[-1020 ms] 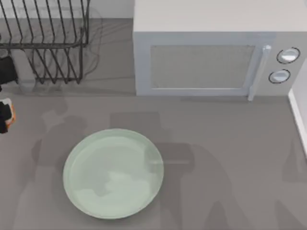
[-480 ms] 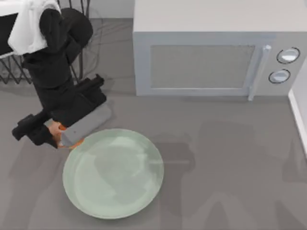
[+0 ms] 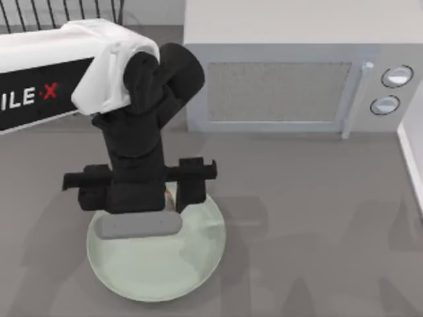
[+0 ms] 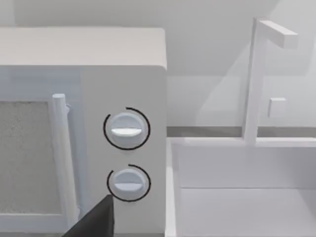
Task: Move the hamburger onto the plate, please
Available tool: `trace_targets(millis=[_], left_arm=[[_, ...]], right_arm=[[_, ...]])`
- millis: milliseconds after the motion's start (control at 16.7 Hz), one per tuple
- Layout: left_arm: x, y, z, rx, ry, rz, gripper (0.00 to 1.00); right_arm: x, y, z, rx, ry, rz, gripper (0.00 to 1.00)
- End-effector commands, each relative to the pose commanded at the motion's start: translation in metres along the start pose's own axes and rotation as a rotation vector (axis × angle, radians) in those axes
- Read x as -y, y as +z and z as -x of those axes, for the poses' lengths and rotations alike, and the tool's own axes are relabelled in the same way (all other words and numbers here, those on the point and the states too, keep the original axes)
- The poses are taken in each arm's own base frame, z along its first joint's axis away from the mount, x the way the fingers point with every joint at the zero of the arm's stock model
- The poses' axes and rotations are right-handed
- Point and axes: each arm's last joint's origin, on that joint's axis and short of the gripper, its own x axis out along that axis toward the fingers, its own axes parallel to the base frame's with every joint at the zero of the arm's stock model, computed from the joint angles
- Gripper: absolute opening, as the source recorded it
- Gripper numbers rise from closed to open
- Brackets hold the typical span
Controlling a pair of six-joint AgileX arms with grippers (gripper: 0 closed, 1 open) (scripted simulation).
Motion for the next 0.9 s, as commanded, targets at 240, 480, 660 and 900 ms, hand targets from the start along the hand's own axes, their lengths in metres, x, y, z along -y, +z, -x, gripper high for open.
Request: trace_targets(millis=[240, 480, 660, 900], left_arm=[[-0.002, 0.002, 0.000, -0.001, 0.000, -0.017, 0.00], [-0.001, -0.001, -0.011, 0.003, -0.001, -0.007, 0.00], [-0.003, -0.001, -0.033, -0.007, 0.004, -0.015, 0.00], [-0.002, 0.000, -0.045, -0.001, 0.000, -0.017, 0.00]], right_arm=[[0.000, 0.000, 0.000, 0.000, 0.000, 0.000, 1.00], [0.000, 0.000, 0.000, 0.000, 0.000, 0.000, 1.00], [0.000, 0.000, 0.000, 0.000, 0.000, 0.000, 1.00], [0.000, 0.000, 0.000, 0.000, 0.000, 0.000, 1.00]])
